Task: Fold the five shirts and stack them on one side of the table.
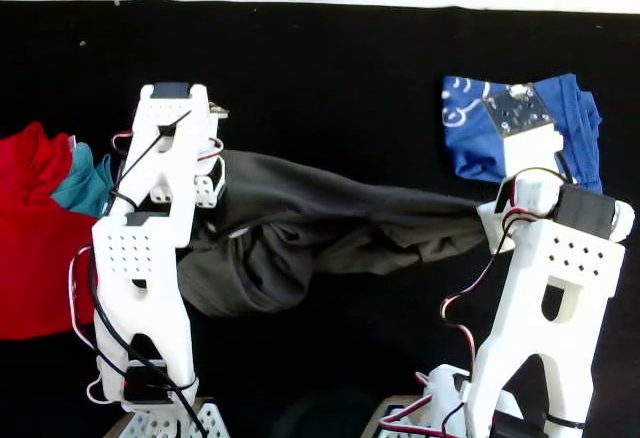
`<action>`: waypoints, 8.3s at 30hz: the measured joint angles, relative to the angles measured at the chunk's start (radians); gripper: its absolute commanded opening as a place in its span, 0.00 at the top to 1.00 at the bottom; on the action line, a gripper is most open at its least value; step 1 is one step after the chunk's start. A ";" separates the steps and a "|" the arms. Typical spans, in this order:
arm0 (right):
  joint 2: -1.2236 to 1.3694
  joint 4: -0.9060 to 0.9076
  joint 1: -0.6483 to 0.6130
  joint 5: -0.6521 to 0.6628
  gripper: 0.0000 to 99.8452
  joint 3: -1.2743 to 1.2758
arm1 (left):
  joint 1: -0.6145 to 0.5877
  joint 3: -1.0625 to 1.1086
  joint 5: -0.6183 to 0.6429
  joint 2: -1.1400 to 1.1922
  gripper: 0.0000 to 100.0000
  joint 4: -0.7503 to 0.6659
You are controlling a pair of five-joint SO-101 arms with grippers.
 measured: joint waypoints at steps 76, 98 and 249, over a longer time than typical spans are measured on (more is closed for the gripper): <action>-0.238 -0.408 -0.028 -0.163 0.99 -1.019 | 0.028 -0.382 0.000 -1.247 0.99 0.057; -0.338 -0.400 0.064 -0.163 0.99 -1.019 | 0.028 -0.376 0.000 -1.487 0.99 0.057; 0.097 0.018 -0.293 -0.180 0.96 0.015 | -0.051 0.301 -0.098 -0.529 0.99 -0.183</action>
